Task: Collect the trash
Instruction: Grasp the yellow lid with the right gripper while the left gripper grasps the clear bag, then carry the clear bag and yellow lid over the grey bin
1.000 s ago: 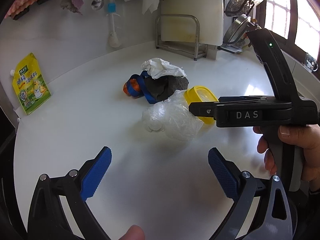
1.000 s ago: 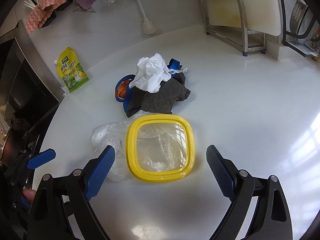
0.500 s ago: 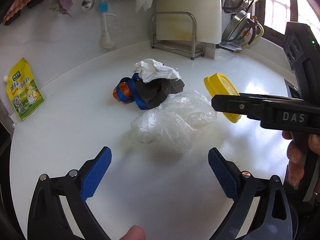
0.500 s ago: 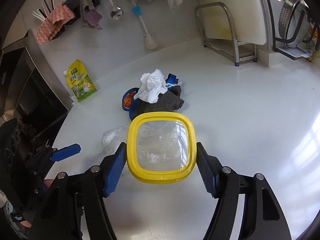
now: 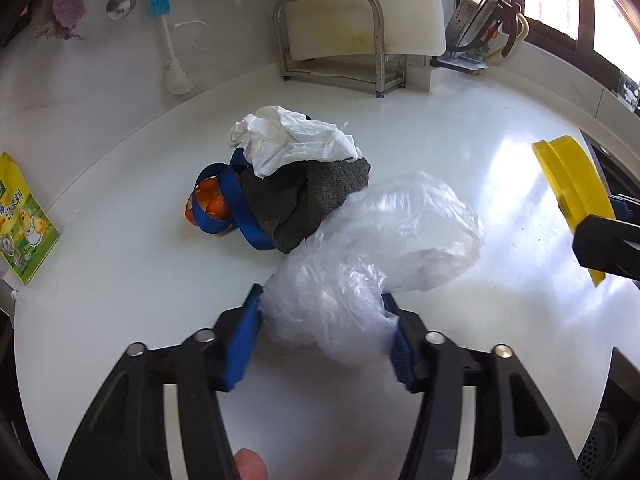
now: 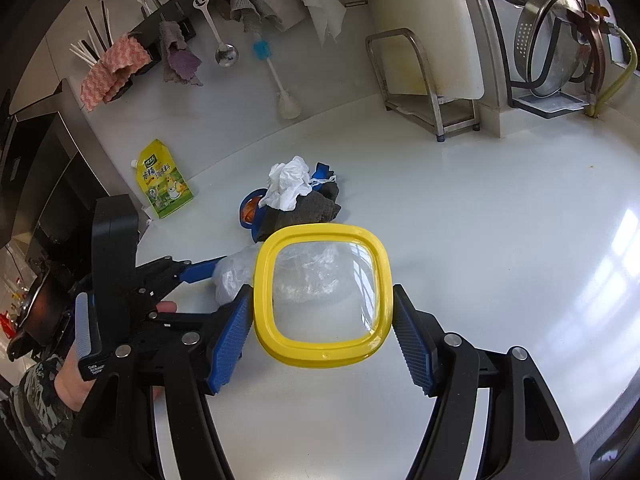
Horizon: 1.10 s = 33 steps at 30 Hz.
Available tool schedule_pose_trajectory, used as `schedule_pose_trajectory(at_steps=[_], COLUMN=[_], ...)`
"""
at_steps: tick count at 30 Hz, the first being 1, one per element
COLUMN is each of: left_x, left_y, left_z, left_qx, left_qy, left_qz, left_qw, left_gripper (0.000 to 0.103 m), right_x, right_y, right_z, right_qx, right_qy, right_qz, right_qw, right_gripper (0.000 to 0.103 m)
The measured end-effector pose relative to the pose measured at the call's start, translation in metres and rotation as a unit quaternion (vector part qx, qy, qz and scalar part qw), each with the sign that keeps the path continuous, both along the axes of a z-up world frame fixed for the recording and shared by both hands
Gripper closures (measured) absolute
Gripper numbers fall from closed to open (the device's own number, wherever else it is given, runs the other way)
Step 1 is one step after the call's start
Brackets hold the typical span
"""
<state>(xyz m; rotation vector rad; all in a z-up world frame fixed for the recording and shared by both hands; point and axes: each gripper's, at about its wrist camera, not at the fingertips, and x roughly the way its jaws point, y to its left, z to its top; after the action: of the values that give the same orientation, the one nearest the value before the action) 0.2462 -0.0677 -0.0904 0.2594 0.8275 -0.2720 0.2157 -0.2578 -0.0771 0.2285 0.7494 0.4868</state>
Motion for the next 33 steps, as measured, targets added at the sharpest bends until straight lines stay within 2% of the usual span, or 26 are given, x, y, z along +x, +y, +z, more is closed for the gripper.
schedule_pose_trajectory(at_steps=[1, 2, 7, 14, 22, 33], left_x=[-0.001, -0.003, -0.019, -0.064, -0.130, -0.204], left_y=[0.002, 0.003, 0.008, 0.023, 0.040, 0.054], left_z=[0.001, 0.001, 0.007, 0.032, 0.051, 0.060], left_qx=[-0.005, -0.007, -0.028, -0.048, -0.052, -0.070], left_qy=[0.001, 0.003, 0.007, -0.021, -0.059, -0.068], left_qz=[0.000, -0.003, -0.012, 0.006, 0.021, 0.025], left_qw=[1.0000, 1.0000, 0.9995, 0.9986, 0.9967, 0.9949], left_gripper=[0.065, 0.068, 0.076, 0.076, 0.076, 0.076], right_x=[-0.002, -0.004, -0.017, -0.048, -0.109, -0.189], right_y=[0.000, -0.001, 0.004, 0.009, 0.007, -0.010], right_z=[0.000, 0.000, 0.001, 0.007, 0.012, 0.003], right_qx=[-0.001, 0.000, 0.000, 0.007, 0.010, 0.012], right_qy=[-0.001, -0.001, -0.004, -0.009, -0.014, -0.004], right_qz=[-0.001, -0.001, 0.000, -0.003, -0.004, -0.025], right_qw=[1.000, 1.000, 1.000, 1.000, 1.000, 1.000], right_gripper=[0.038, 0.038, 0.038, 0.038, 0.038, 0.038])
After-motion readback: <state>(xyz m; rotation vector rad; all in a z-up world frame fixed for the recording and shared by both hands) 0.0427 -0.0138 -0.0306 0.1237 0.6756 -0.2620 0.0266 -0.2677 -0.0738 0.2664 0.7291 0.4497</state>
